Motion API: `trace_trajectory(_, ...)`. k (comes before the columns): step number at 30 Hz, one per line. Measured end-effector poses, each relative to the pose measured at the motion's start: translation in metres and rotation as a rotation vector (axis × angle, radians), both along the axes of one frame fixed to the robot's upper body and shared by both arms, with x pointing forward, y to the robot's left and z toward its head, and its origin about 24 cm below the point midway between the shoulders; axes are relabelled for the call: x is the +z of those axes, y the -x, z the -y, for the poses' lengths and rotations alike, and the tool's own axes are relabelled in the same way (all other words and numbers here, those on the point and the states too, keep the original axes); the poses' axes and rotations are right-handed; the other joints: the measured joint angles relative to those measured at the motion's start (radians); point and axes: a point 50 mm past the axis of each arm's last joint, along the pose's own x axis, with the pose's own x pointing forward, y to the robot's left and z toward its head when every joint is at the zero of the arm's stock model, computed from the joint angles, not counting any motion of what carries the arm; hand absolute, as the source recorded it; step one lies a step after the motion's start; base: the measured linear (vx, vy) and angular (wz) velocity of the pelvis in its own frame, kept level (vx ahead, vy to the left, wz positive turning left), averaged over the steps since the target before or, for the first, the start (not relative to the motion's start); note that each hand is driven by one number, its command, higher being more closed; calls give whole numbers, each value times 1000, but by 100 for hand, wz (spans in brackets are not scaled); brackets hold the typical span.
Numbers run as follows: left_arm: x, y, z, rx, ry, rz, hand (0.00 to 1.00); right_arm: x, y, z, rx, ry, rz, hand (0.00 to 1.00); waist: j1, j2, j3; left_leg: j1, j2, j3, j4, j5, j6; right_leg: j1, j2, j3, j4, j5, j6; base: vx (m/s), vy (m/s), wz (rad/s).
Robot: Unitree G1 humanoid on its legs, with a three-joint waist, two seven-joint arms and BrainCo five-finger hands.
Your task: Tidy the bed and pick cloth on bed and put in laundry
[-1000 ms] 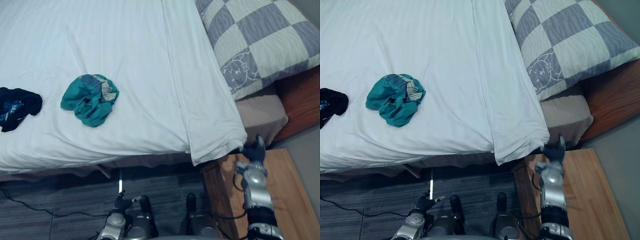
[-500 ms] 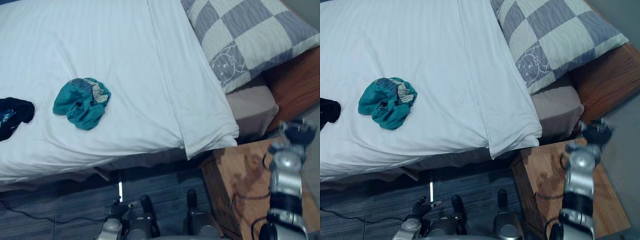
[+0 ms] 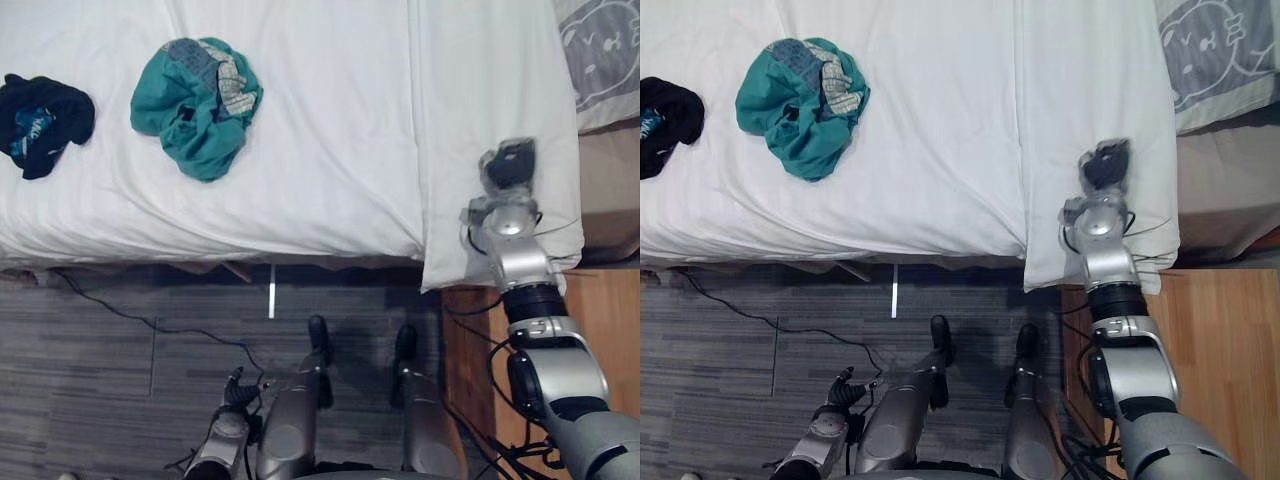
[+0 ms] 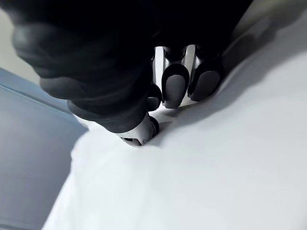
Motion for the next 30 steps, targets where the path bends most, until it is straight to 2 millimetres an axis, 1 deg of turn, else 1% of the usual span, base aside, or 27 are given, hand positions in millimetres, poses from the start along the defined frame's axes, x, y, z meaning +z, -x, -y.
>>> trace_trajectory(3, 0, -1, 0, 1, -4, -3, 0, -21, 6, -1, 7, -28, -26, 100, -5, -2, 5, -4, 3, 5, 66, -43, 1, 8, -5, 17, 23, -16, 4, 40, -4, -11)
trace_trajectory(4, 0, -1, 0, 1, -5, -3, 0, -26, 8, -1, 5, -44, -31, 100, -6, -3, 6, -1, 4, 7, 71, -49, 2, 12, -4, 20, 23, -16, 4, 25, 4, -13)
trace_trajectory(6, 0, -1, -4, 6, -14, -5, 0, -53, 20, -2, -1, -129, -61, 100, -21, -19, 15, 40, 3, 25, 53, -56, -6, 47, -2, 25, 9, -22, 7, 24, 3, -6)
trace_trajectory(7, 0, 0, -5, 10, -17, -9, 0, -62, 24, -2, -9, -157, -75, 100, -30, -24, 17, 55, 0, 26, 43, -55, -6, 63, -1, 22, -1, -23, 8, 39, 12, -3)
trace_trajectory(8, -1, 3, -9, 18, -24, -24, 0, -95, 40, -1, -42, -237, -152, 100, -37, -42, 15, 104, -3, 33, 6, -50, -14, 105, 3, 23, -32, -21, 9, 41, 10, -6)
trace_trajectory(9, -1, 4, -10, 24, -24, -29, 0, -116, 52, 1, -60, -277, -212, 100, -38, -50, 13, 130, -3, 38, -16, -45, -20, 129, 6, 25, -50, -20, 11, 66, 0, -17)
trace_trajectory(10, -2, 7, -13, 50, -19, -35, 0, -155, 73, 2, -96, -337, -344, 0, -40, -65, 5, 159, -4, 50, -45, -42, -25, 151, 10, 30, -73, -18, 13, 64, -12, -18)
trace_trajectory(11, -3, 9, -15, 61, -18, -40, 0, -176, 87, 2, -117, -371, -425, 0, -42, -73, -2, 170, -4, 55, -58, -40, -26, 157, 11, 35, -84, -16, 16, 125, -11, -21)
trace_trajectory(12, -5, 15, -19, 87, -15, -55, 0, -232, 134, 2, -184, -456, -669, 0, -56, -84, -23, 181, -5, 59, -78, -39, -28, 169, 12, 37, -105, -11, 20, 130, 0, -13)
trace_trajectory(13, -5, 16, -20, 93, -15, -57, 0, -253, 157, 2, -215, -485, -770, 0, -59, -84, -27, 184, -7, 59, -78, -40, -28, 173, 11, 37, -110, -10, 22, 178, 24, -5)
trace_trajectory(14, -5, 16, -21, 95, -10, -57, 0, -285, 204, 1, -265, -546, -944, 0, -66, -84, -27, 181, -7, 66, -43, -57, -19, 189, -2, 31, -113, -7, 27, 133, 40, -1)
trace_trajectory(15, -5, 17, -25, 107, -4, -58, 0, -305, 247, 1, -317, -601, -1081, 0, -72, -85, -27, 165, 4, 84, 41, -102, -16, 207, -16, 19, -105, -10, 30, 149, 60, 3)
trace_trajectory(16, -5, 19, -26, 123, 0, -60, 0, -314, 275, 3, -345, -622, -1162, 0, -86, -81, -29, 155, 23, 133, 121, -144, -21, 233, -28, 9, -100, -13, 34, 108, 89, 3)
trace_trajectory(17, -7, 23, -27, 149, 13, -66, 0, -320, 298, 4, -367, -637, -1219, 0, -95, -75, -35, 156, 60, 226, 195, -191, -21, 264, -37, -11, -99, -14, 37, 73, 109, 5)
trace_trajectory(18, -8, 27, -28, 166, 22, -72, 0, -322, 310, 4, -387, -649, -1242, 0, -97, -74, -43, 157, 86, 281, 246, -223, -17, 278, -46, -14, -98, -17, 40, 23, 153, -14)
trace_trajectory(19, -10, 36, -33, 204, 30, -82, 0, -323, 330, 9, -409, -643, -1285, 0, -95, -85, -76, 154, 163, 375, 400, -274, 24, 296, -87, -24, -100, -21, 47, 2, 186, -19)
trace_trajectory(20, -11, 39, -35, 218, 30, -88, 0, -323, 334, 11, -412, -640, -1294, 0, -97, -92, -88, 154, 192, 388, 450, -285, 27, 301, -113, -33, -100, -22, 55, -19, 271, -5)
trace_trajectory(21, -13, 45, -37, 234, 29, -101, 0, -323, 339, 14, -410, -630, -1309, 0, -111, -103, -115, 144, 253, 376, 495, -288, 30, 301, -170, -50, -99, -27, 80, -2, 368, 33)
trace_trajectory(22, -14, 48, -35, 233, 38, -106, 0, -322, 339, 17, -410, -620, -1312, 0, -118, -82, -141, 124, 311, 336, 473, -283, 22, 298, -203, -66, -91, -30, 96, 3, 384, 53)
trace_trajectory(23, -14, 47, -32, 231, 46, -101, 0, -322, 341, 19, -413, -618, -1315, 0, -118, -66, -151, 113, 345, 301, 445, -274, 9, 295, -220, -75, -83, -30, 113, 40, 488, 75)
trace_trajectory(24, -15, 48, -29, 227, 60, -96, 0, -322, 338, 19, -410, -617, -1309, 0, -115, -43, -165, 92, 403, 240, 385, -252, -13, 284, -256, -95, -56, -31, 161, 27, 441, 66)
trace_trajectory(25, -16, 49, -28, 231, 66, -97, 0, -322, 335, 19, -406, -617, -1302, 0, -114, -35, -170, 83, 424, 218, 361, -245, -23, 282, -272, -104, -45, -30, 180, 26, 591, 85)
trace_trajectory(26, -18, 54, -26, 244, 74, -110, 0, -321, 326, 19, -394, -616, -1282, 0, -110, -16, -182, 72, 461, 164, 302, -196, -66, 287, -300, -126, -28, -27, 194, 36, 645, 80)
trace_trajectory(27, -17, 56, -31, 252, 62, -115, 0, -322, 317, 12, -376, -639, -1262, 0, -108, -41, -188, 46, 427, 161, 347, -66, -236, 304, -352, -133, -37, -15, 194, 30, 664, 74)
trace_trajectory(28, -16, 58, -42, 254, 33, -120, 0, -324, 314, 3, -377, -658, -1262, 0, -98, -67, -190, 26, 402, 164, 382, -104, -229, 305, -373, -134, -42, -18, 197, 110, 626, 61)
trace_trajectory(29, -12, 66, -63, 260, -31, -135, 0, -327, 316, -6, -374, -710, -1269, 0, -87, -123, -225, -9, 377, 135, 422, -136, -232, 307, -339, -160, -38, -7, 183, 129, 413, 28)
trace_trajectory(30, -13, 71, -67, 259, -43, -154, 0, -328, 317, -7, -371, -726, -1271, 0, -79, -134, -234, -14, 376, 126, 446, -153, -228, 314, -340, -191, -53, 35, 137, 174, 501, 24)
